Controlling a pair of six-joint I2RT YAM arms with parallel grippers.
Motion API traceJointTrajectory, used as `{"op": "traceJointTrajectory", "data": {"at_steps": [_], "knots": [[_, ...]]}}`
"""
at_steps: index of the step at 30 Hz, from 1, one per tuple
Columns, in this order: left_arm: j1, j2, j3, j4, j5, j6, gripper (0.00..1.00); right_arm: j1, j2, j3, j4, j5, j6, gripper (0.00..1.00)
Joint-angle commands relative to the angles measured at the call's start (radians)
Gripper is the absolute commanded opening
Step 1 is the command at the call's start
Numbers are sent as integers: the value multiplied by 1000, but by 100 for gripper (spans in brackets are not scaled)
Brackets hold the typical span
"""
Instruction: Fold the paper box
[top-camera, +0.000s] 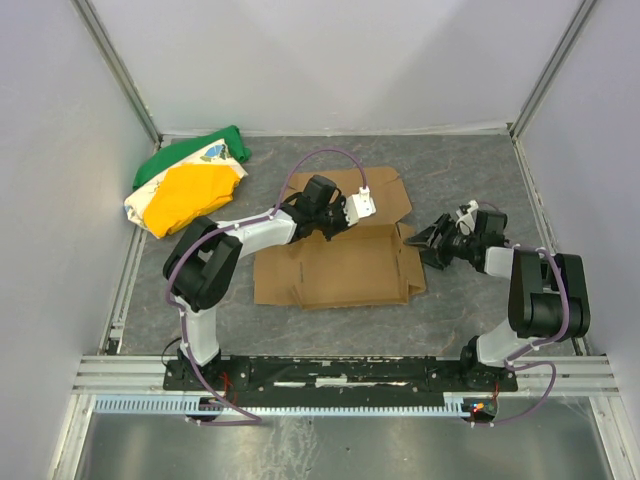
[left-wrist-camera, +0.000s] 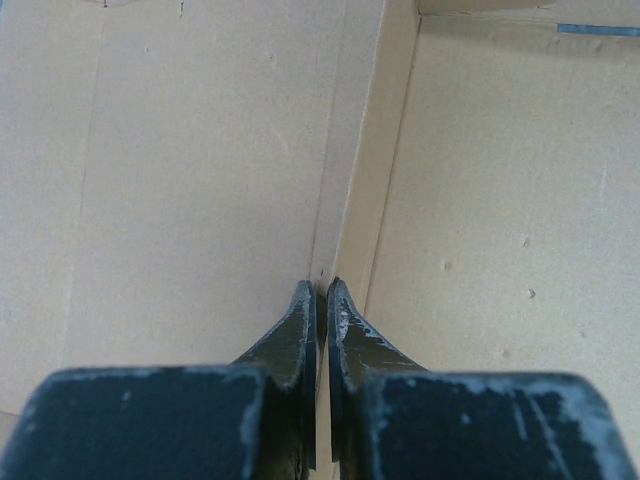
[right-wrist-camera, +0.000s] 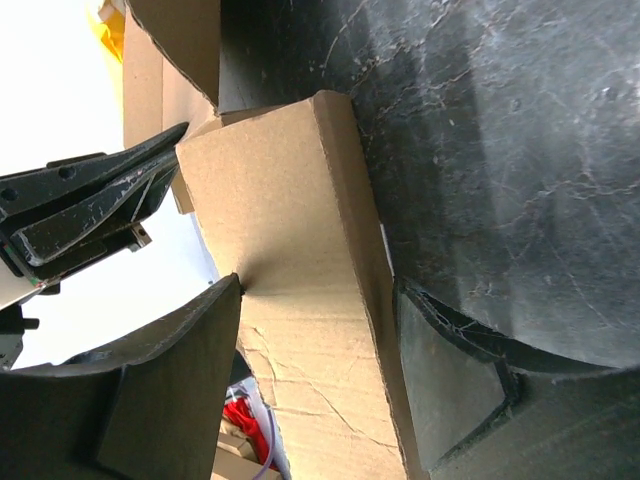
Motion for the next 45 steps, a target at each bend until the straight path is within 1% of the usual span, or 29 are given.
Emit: {"op": "traceJointTrajectory", "data": {"at_steps": [1, 5, 7, 10, 12, 14, 17, 22, 28, 35, 41, 45], "knots": [[10, 48, -33, -79, 9, -75, 3, 31, -31, 31, -6, -41, -23, 71], [11, 48, -32, -81, 11, -75, 3, 45, -28, 42, -2, -59, -14, 71], [11, 45, -35, -80, 12, -74, 3, 44, -22, 34, 48, -81, 14, 72], [12, 46, -33, -82, 11, -77, 3, 45, -12, -2, 195, -128, 122, 73], [12, 47, -31, -83, 10, -79, 3, 45, -21, -9, 226, -141, 143, 73], [12, 52, -28, -86, 11, -80, 3, 45, -37, 2, 165, -135, 104, 73], [12, 57, -26, -82, 12, -84, 3, 65, -70, 50, -35, -91, -28, 73], [12, 66, -18, -88, 14, -86, 3, 148, -107, 175, -376, 72, -240, 73], [12, 60, -21, -91, 11, -87, 3, 212, -109, 248, -563, 250, -327, 72], [12, 62, -19, -91, 13, -87, 3, 248, -144, 274, -664, 369, -379, 75], [12, 62, -16, -94, 12, -90, 3, 271, -130, 292, -690, 402, -392, 71], [11, 58, -19, -96, 12, -90, 3, 273, -162, 275, -637, 338, -365, 78]]}}
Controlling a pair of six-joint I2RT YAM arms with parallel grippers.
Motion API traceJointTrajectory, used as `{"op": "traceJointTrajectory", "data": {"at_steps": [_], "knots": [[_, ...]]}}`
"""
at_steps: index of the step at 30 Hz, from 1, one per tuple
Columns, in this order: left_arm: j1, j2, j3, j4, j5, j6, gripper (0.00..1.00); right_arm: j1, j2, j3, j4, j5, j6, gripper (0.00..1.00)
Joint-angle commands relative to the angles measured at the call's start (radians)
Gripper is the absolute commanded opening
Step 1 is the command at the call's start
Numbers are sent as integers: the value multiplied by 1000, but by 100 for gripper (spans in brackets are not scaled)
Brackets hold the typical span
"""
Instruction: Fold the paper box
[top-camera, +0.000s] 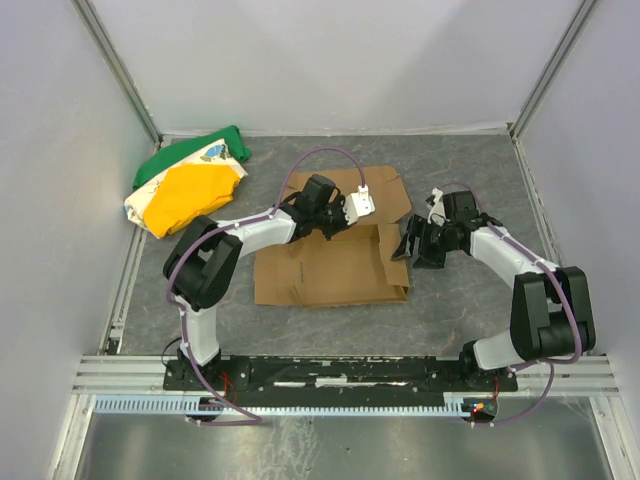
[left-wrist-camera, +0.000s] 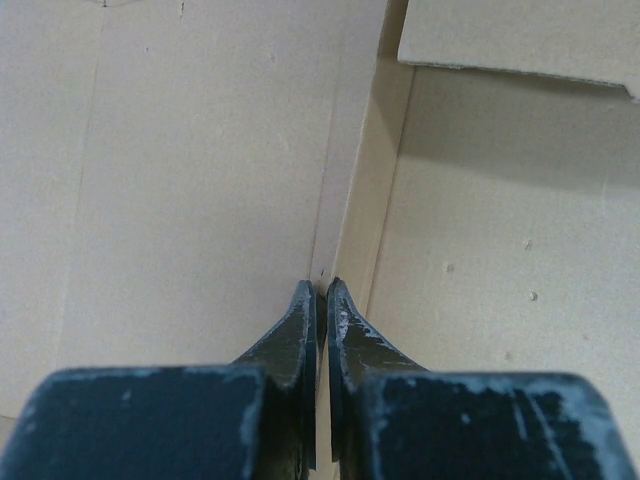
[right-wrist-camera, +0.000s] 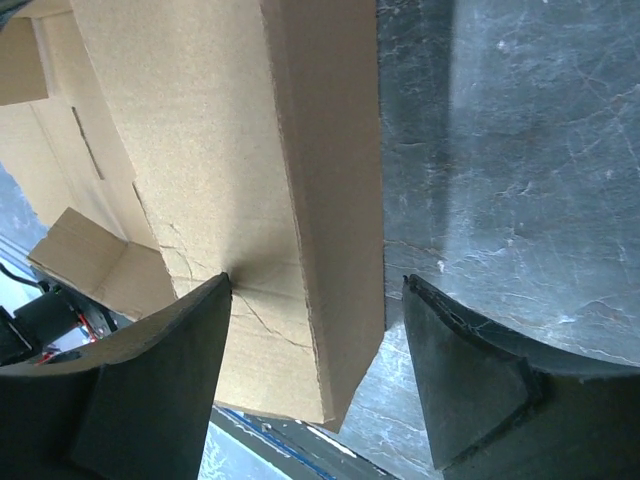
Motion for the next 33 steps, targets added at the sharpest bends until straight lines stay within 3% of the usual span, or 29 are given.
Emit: {"op": "traceJointTrajectory", "data": {"at_steps": [1, 6, 15, 20, 33], "knots": [[6, 52, -20, -105, 2, -78, 3, 9, -52, 17, 21, -34, 5, 79], [6, 54, -16, -105, 3, -84, 3, 24, -21, 38, 12, -60, 5, 82], [5, 56, 13, -112, -17, -135, 3, 41, 10, 31, 15, -35, 4, 78], [6, 32, 39, -147, 8, -155, 9, 42, 30, 33, 27, -32, 10, 75], [7, -1, 39, -181, 54, -191, 13, 63, 40, 78, -63, 90, -34, 72]]}}
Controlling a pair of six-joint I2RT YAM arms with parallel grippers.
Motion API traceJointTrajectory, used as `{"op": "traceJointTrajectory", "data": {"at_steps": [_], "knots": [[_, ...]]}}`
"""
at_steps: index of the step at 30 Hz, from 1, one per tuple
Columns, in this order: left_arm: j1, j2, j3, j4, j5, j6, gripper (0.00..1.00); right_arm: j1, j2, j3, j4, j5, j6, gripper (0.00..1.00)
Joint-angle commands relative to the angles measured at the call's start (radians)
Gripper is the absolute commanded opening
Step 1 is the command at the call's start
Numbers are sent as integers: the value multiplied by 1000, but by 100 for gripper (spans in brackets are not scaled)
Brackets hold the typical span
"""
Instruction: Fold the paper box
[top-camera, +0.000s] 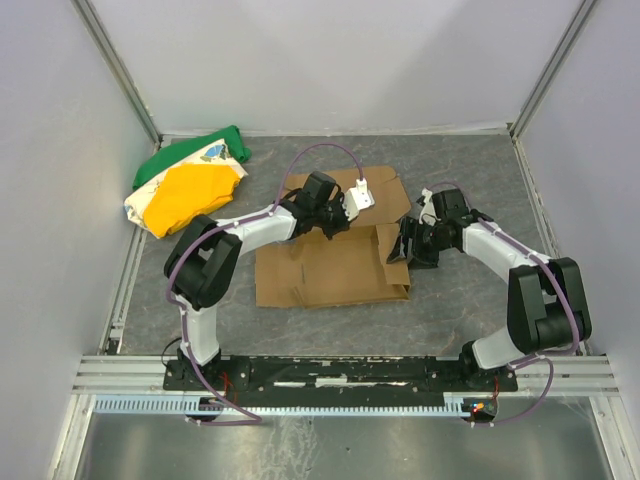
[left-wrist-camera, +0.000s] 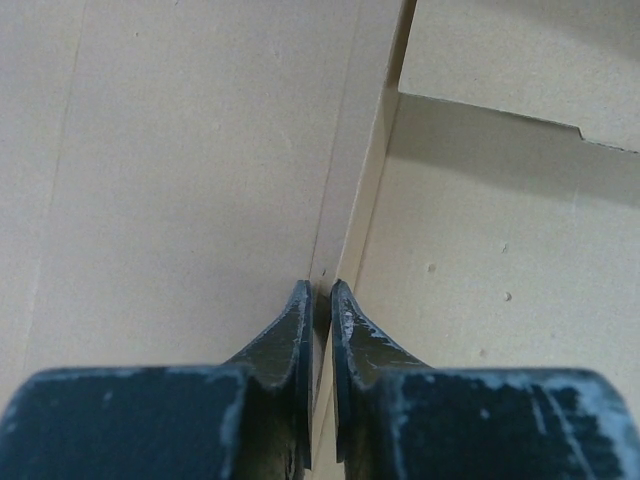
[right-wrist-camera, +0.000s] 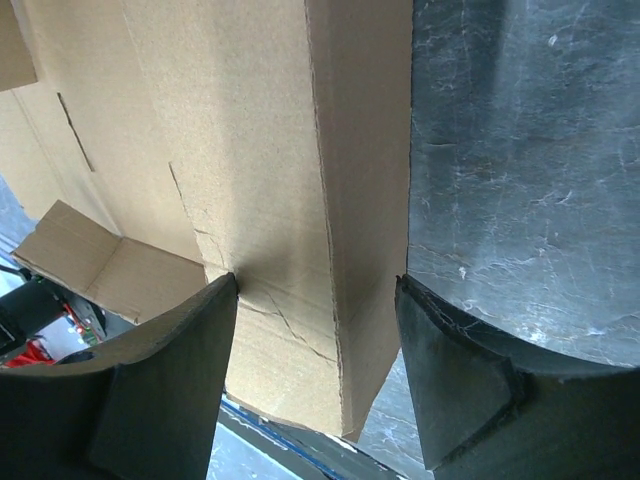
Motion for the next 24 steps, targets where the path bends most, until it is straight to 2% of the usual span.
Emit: {"op": "traceJointTrajectory", "data": {"at_steps": [1, 3, 4, 5, 6, 9, 17, 24], "knots": [[6, -14, 1, -124, 36, -105, 14, 8, -3, 47, -48, 86, -34, 72], [7, -29, 2, -130, 31, -115, 16, 8, -2, 51, -58, 101, -33, 72], [6, -37, 4, -135, 32, -119, 39, 10, -1, 50, -60, 102, -34, 72], [6, -45, 11, -145, 41, -118, 93, 10, -1, 49, -58, 102, -35, 72], [6, -50, 22, -170, 56, -110, 100, 10, -1, 48, -58, 103, -35, 72], [6, -77, 36, -201, 72, -110, 99, 11, 1, 48, -55, 103, -35, 72], [-8, -288, -36, -167, 104, -165, 99, 14, 2, 43, -49, 105, -34, 72], [-175, -504, -165, -190, 47, -155, 99, 14, 7, 51, -47, 103, -37, 72]]}}
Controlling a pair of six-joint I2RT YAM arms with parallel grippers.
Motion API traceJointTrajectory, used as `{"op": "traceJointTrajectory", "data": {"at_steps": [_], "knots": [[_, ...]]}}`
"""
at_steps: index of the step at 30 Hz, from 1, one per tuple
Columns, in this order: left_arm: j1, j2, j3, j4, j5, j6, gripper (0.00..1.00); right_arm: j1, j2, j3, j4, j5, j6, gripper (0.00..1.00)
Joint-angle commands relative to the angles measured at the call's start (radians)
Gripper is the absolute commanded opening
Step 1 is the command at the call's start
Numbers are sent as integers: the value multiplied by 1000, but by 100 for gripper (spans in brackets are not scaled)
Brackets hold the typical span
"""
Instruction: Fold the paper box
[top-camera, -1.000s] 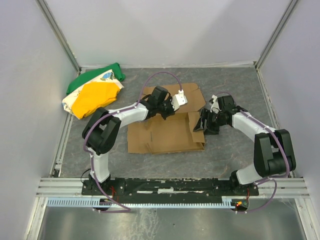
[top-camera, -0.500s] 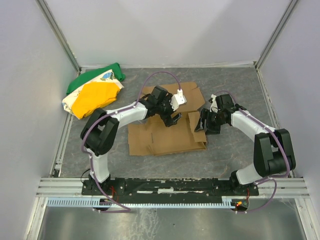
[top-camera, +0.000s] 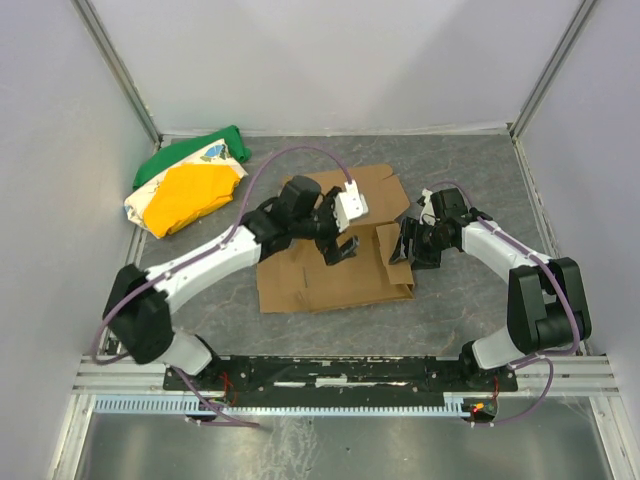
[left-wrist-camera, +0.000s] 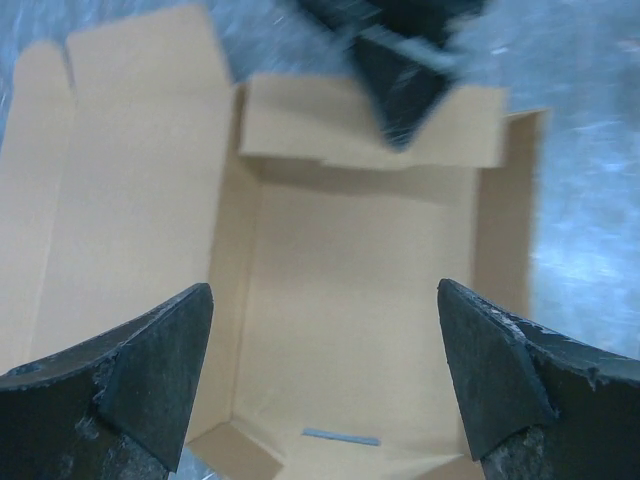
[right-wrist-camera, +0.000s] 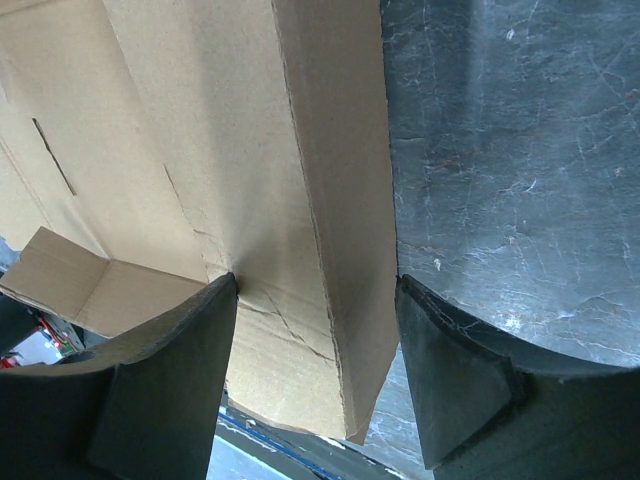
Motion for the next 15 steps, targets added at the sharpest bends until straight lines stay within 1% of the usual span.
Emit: {"op": "traceJointTrajectory", "data": {"at_steps": [1, 6, 11, 15], "knots": [[-132, -109, -70, -17, -7, -48, 99, 4, 7, 31, -5, 28, -26, 72], [-240, -89, -130, 21, -58, -69, 99, 3, 9, 34, -2, 20, -25, 72], [-273, -54, -193, 102, -54, -109, 99, 4, 7, 38, -10, 18, -29, 73], [-287, -35, -231, 130, -65, -118, 99, 4, 7, 39, -10, 17, -28, 73]]}}
